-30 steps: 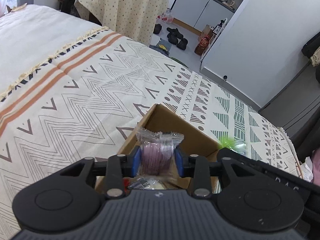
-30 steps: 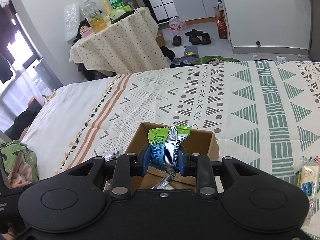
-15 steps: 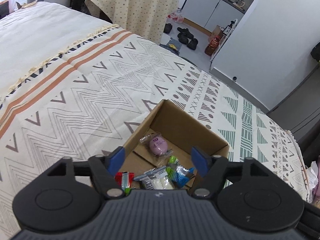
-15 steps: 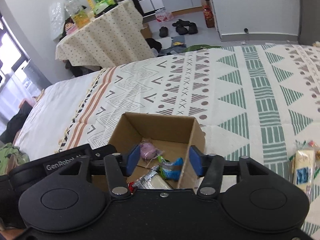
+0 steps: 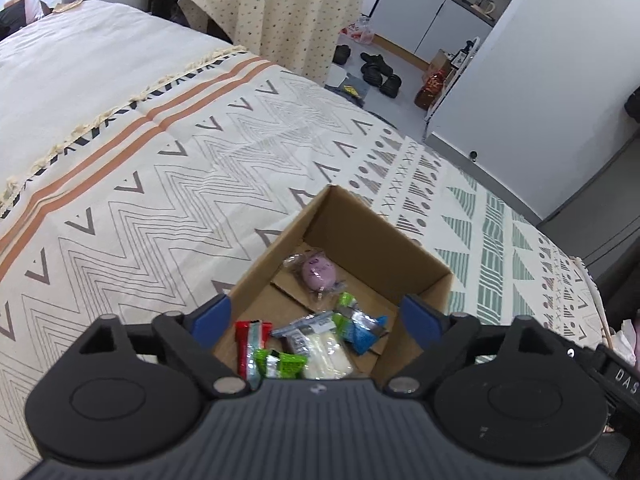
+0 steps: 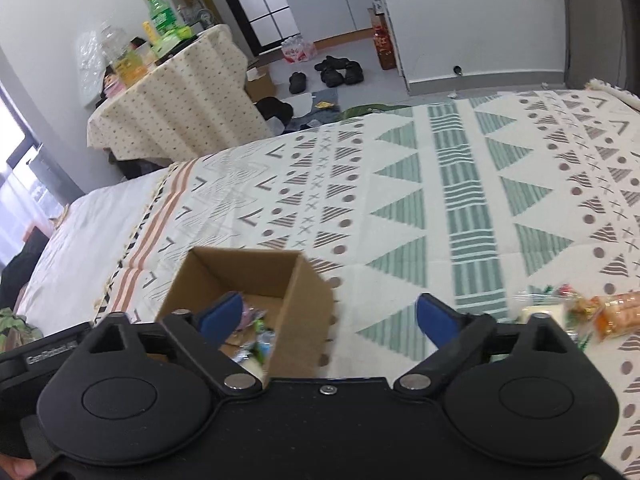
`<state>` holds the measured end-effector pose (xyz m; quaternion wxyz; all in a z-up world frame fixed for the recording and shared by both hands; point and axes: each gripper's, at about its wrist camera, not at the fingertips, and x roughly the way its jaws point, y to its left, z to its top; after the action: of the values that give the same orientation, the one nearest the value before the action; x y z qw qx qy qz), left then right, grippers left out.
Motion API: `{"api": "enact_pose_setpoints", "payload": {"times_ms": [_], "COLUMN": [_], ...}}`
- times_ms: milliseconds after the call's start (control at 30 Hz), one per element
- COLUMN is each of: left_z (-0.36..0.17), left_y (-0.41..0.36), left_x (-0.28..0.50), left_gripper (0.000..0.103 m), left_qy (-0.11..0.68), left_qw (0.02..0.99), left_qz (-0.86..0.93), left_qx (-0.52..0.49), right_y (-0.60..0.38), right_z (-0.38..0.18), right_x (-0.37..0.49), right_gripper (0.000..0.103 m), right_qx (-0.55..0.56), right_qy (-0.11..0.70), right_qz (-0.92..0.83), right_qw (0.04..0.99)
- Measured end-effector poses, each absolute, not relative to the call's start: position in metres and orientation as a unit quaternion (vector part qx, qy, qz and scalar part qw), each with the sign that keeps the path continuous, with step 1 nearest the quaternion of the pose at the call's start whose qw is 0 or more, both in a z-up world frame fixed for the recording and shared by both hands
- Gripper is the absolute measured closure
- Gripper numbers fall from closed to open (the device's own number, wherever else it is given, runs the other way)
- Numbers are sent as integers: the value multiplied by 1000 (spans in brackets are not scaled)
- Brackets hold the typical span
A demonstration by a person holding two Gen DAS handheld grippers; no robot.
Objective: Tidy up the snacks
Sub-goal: 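Grasp the white cheese stick with left tool while right tool grasps orange bread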
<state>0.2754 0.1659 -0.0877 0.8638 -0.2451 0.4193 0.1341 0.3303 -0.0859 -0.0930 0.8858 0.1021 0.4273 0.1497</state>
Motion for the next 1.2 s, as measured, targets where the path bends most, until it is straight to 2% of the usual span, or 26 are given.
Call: {"api": "enact_pose_setpoints", "payload": {"times_ms": [133, 267, 1200], "left_z": [-81, -79, -103], "left_y": [148, 125, -27], "left_x": [278, 277, 273], "left_gripper": [6, 1, 1], "left_qy": [422, 423, 455], "left_qw": [867, 870, 871], "left_qz": [114, 98, 48], "left_qx": [-241, -233, -180], "right_y": [-118, -148, -318], "right_z": [-95, -99, -123], "right_x": [328, 323, 277], "right_gripper": [0, 0, 0], "right_qx": [103, 112, 184], "right_qy": [423, 422, 418], "right_qz": [126, 105, 54], "right_qw": [891, 894, 888]}}
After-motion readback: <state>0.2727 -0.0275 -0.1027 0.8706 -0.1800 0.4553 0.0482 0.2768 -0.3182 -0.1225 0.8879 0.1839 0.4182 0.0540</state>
